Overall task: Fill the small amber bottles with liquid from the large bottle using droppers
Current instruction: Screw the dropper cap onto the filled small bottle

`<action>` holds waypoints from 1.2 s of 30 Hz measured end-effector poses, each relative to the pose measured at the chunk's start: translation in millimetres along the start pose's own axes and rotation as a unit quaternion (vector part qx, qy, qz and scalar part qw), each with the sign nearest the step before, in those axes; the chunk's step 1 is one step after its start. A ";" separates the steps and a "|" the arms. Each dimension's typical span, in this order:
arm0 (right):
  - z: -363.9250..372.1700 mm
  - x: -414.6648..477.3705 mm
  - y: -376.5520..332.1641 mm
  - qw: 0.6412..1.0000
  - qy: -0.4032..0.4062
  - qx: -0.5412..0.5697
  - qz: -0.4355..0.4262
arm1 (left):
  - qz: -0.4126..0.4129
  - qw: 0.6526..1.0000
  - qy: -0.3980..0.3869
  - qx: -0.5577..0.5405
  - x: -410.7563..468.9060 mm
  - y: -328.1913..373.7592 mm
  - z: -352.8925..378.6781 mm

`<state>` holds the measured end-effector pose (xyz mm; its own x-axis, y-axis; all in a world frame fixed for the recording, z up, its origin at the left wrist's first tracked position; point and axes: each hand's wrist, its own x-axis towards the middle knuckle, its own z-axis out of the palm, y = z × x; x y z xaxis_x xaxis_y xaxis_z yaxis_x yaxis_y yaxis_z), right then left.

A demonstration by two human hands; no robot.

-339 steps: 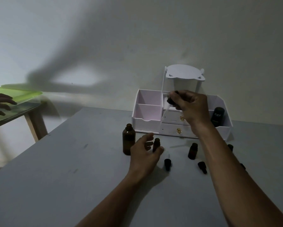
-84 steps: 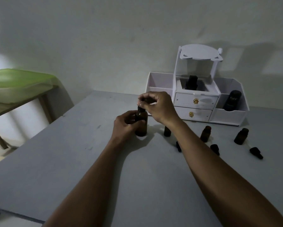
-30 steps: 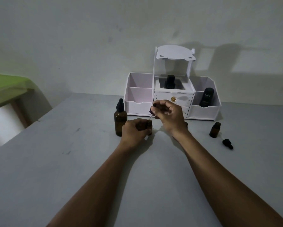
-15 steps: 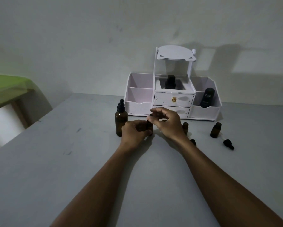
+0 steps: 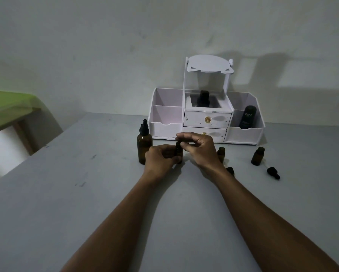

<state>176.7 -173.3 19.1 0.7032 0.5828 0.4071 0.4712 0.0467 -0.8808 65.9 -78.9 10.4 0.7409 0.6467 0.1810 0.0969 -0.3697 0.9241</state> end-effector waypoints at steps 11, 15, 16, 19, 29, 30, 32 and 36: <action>-0.9 0.1 -0.7 1.000 -0.002 0.013 0.007 | 0.002 1.000 0.005 -0.013 -5.4 2.5 1.9; 0.4 -0.3 0.4 1.000 0.013 -0.016 -0.006 | 0.011 1.000 0.011 -0.008 -4.9 2.0 1.2; 0.7 -0.6 0.9 1.000 0.021 -0.015 -0.009 | 0.016 1.000 0.008 -0.005 -4.6 2.1 0.6; 2.1 -1.9 1.8 1.000 0.026 0.010 -0.008 | 0.019 1.000 0.001 0.000 -5.2 3.0 -0.4; 6.0 -3.2 2.5 0.998 0.051 -0.004 -0.022 | 0.027 1.000 0.004 0.004 -4.7 2.1 0.0; 5.9 -3.2 2.4 0.999 0.047 0.013 -0.016 | 0.024 1.000 0.003 0.002 -4.3 1.7 0.0; 6.2 -3.5 3.0 0.999 0.034 0.016 -0.011 | 0.022 1.000 0.003 -0.003 -3.7 0.6 0.2; 7.7 -2.3 4.7 0.999 0.042 -0.014 -0.015 | 0.027 1.000 0.011 0.000 -2.1 -0.8 0.6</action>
<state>173.2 -168.2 12.2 0.7300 0.5116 0.4532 0.5065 0.0403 -0.8613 64.7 -80.4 9.1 0.7306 0.6398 0.2384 0.0562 -0.4044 0.9129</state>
